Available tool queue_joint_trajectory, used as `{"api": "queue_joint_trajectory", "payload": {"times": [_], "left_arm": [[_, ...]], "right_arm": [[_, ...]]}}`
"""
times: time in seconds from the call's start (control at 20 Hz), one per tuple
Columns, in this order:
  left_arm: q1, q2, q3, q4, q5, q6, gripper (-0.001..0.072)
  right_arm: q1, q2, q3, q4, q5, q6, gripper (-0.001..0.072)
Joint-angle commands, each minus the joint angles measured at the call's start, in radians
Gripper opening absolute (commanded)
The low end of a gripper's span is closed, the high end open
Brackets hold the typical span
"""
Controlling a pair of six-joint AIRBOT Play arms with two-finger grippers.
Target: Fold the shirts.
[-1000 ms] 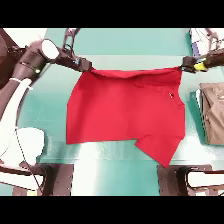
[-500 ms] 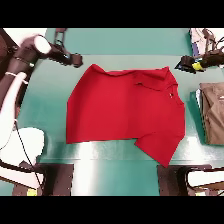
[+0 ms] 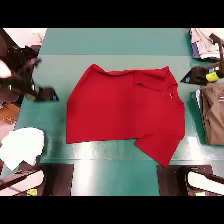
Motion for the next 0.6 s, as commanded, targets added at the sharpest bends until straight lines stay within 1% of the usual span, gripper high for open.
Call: {"api": "queue_joint_trajectory", "payload": {"times": [0.0,0.05,0.2,0.35,0.55], "left_arm": [[0.077,0.146,-0.366,-0.143,0.009,0.031,0.0467],[0.082,0.161,-0.435,-0.163,0.016,0.045,0.0467],[0.081,0.169,-0.574,-0.169,0.015,0.045,0.0467],[0.081,0.169,-0.619,-0.171,0.027,0.045,0.0467],[0.077,0.169,-0.625,-0.190,0.071,0.045,0.0467]], "right_arm": [[0.000,0.138,-0.200,0.037,-0.055,-0.017,0.0308],[0.000,0.165,-0.238,0.037,-0.071,-0.017,0.0308],[-0.001,0.229,-0.319,0.037,-0.110,-0.017,0.0308],[-0.001,0.257,-0.333,0.037,-0.130,-0.017,0.0308],[-0.001,0.271,-0.333,0.037,-0.145,-0.016,0.0308]]}}
